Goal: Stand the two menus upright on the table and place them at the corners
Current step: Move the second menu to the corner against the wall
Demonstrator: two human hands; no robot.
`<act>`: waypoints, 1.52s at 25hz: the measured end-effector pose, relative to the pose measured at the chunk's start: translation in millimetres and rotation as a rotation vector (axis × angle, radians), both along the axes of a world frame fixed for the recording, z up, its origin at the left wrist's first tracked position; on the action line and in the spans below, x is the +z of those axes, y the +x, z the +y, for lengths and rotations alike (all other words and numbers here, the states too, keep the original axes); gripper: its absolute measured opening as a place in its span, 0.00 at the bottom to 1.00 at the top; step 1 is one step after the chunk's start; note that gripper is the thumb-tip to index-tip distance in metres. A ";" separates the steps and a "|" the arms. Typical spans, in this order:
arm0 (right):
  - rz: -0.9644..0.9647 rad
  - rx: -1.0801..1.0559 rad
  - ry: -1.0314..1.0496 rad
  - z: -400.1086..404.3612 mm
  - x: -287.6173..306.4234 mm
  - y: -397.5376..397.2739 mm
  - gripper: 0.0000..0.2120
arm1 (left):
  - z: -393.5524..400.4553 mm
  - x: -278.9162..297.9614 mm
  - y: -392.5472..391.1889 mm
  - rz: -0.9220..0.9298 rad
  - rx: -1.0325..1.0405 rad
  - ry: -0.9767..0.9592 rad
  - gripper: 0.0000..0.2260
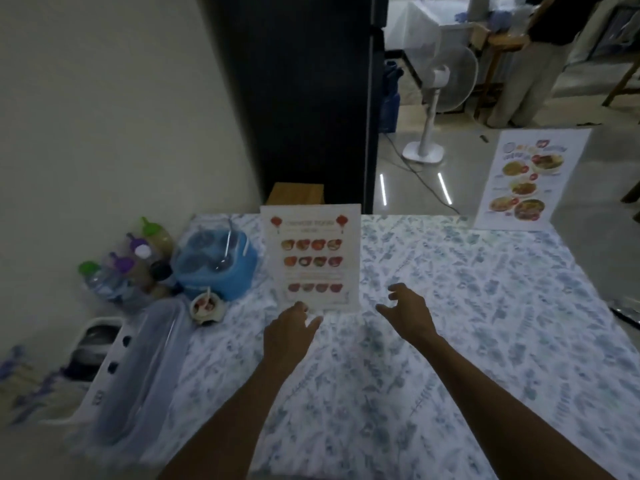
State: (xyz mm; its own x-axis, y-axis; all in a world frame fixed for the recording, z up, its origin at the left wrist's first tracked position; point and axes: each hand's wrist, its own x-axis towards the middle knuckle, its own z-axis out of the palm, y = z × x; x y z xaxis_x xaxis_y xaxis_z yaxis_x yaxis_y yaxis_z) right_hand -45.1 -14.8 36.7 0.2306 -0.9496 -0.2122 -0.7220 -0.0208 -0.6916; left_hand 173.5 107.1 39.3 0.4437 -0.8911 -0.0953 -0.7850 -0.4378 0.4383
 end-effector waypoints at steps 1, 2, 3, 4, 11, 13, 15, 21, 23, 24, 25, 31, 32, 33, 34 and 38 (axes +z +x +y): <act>0.001 0.014 0.003 0.0 -2.1 10.4 0.27 | 4.9 -4.1 11.6 0.009 0.040 0.002 0.22; 0.003 0.024 0.007 -1.0 -4.9 19.2 0.27 | 7.4 -7.8 21.8 0.014 0.080 0.000 0.22; 0.007 0.032 0.009 -3.2 -8.9 26.4 0.28 | 6.8 -11.4 31.1 0.016 0.116 -0.002 0.22; 0.015 0.041 0.013 -6.7 -13.3 32.4 0.29 | 3.5 -15.6 40.2 0.026 0.152 -0.007 0.23; 0.018 0.221 0.062 -50.7 -43.5 63.6 0.21 | -57.4 -37.1 83.8 0.257 0.274 -0.092 0.25; 0.065 0.303 0.022 -57.9 -51.2 72.4 0.11 | -69.8 -45.4 90.1 0.331 0.293 -0.125 0.17; 0.046 0.318 0.007 -62.0 -57.1 74.3 0.11 | -72.2 -51.4 98.8 0.341 0.299 -0.153 0.17; 0.014 0.346 -0.080 -65.1 -69.2 70.4 0.09 | -74.0 -50.3 110.4 0.386 0.210 -0.176 0.18; 0.027 0.336 -0.061 -67.7 -64.7 75.6 0.09 | -83.7 -42.7 116.4 0.382 0.149 -0.167 0.19; 0.045 0.330 -0.050 -70.5 -60.0 79.2 0.10 | -91.8 -39.3 120.8 0.365 0.124 -0.154 0.20; 0.063 0.318 -0.053 -76.0 -55.4 83.4 0.10 | -103.1 -34.8 126.5 0.350 0.108 -0.141 0.20; 0.131 0.152 -0.156 -145.4 -0.2 129.9 0.16 | -209.3 10.9 185.2 0.359 -0.049 -0.178 0.24; 0.126 0.113 -0.171 -157.8 11.9 140.2 0.16 | -229.6 22.2 198.0 0.351 -0.072 -0.190 0.26; 0.121 0.085 -0.187 -169.7 24.8 155.1 0.16 | -248.0 35.8 214.8 0.369 -0.092 -0.205 0.29; 0.122 0.069 -0.198 -180.3 38.5 173.4 0.16 | -263.1 49.2 233.1 0.417 -0.106 -0.212 0.34; 0.114 0.083 -0.259 -221.0 71.2 256.5 0.16 | -296.8 84.9 317.1 0.283 -0.147 -0.314 0.31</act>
State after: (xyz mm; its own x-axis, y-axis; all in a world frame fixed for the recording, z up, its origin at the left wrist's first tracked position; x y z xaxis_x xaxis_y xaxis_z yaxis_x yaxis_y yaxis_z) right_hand 211.5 -235.8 107.9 0.2981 -0.9545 0.0059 -0.7835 -0.2482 -0.5697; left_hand 490.5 -189.7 124.2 0.3055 -0.9479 0.0902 -0.6589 -0.1420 0.7387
